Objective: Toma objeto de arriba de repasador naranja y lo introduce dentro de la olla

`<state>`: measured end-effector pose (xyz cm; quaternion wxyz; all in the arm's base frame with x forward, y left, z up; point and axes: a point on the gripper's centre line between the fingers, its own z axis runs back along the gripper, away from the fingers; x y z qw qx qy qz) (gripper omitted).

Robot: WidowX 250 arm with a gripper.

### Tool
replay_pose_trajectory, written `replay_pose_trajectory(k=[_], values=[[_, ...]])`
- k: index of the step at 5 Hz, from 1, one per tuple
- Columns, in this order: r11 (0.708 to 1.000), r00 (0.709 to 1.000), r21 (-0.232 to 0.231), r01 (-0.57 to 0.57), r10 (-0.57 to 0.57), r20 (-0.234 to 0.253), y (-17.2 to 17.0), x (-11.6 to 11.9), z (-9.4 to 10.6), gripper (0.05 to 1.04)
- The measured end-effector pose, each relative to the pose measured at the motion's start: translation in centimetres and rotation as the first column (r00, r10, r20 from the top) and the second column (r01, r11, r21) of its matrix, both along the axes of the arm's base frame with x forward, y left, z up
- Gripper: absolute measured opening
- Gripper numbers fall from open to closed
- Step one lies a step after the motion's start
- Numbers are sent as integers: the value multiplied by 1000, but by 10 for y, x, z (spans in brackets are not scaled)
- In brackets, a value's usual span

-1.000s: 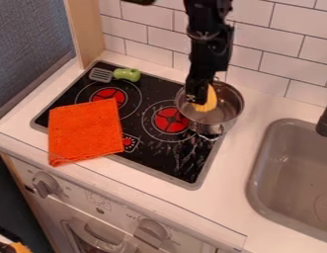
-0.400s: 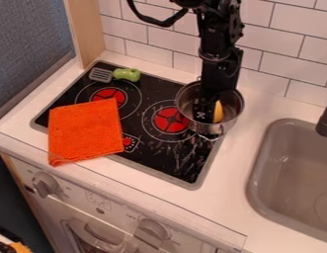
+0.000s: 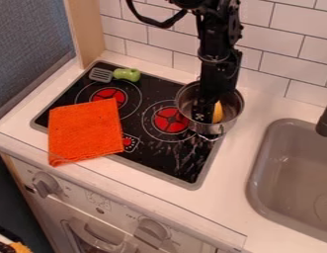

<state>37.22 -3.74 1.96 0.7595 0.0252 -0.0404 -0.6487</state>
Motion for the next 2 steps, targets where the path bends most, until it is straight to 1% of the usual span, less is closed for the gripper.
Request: replay_pose_trajectory(k=[1,2], values=[[1000,1000,-17,-24,24,20,10,-4,24,1001],[996,994,-61,-64,69,83,21,-8,53,1001]])
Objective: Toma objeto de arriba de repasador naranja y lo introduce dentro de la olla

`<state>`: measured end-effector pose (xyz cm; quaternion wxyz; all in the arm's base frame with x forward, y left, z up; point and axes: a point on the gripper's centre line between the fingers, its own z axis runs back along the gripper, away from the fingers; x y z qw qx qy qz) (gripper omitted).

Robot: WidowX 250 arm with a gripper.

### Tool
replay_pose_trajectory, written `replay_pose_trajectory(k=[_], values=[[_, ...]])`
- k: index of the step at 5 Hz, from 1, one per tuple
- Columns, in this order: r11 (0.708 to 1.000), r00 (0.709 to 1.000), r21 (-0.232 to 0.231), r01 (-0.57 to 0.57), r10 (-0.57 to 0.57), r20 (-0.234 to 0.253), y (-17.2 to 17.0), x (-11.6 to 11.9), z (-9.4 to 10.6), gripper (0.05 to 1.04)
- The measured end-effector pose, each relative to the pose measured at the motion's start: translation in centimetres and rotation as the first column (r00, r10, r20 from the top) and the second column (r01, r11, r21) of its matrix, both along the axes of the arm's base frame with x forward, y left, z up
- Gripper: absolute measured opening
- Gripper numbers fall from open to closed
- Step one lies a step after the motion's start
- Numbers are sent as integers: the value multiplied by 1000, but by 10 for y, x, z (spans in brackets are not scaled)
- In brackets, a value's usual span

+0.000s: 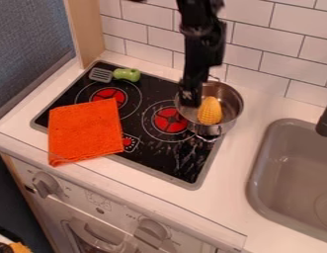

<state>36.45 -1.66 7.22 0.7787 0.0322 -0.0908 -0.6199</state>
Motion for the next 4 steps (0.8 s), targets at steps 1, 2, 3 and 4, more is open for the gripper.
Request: replay_pose_trajectory(k=[1,2,3,4], values=[[1000,999,-25,-11,12,39,13,-8,26,1001],[998,995,-38,-48,51,86,29,-19,49,1001],[998,995,-36,-48,51,91,30,-19,50,1001],[998,995,-37,-48,51,90,30,-19,50,1001]])
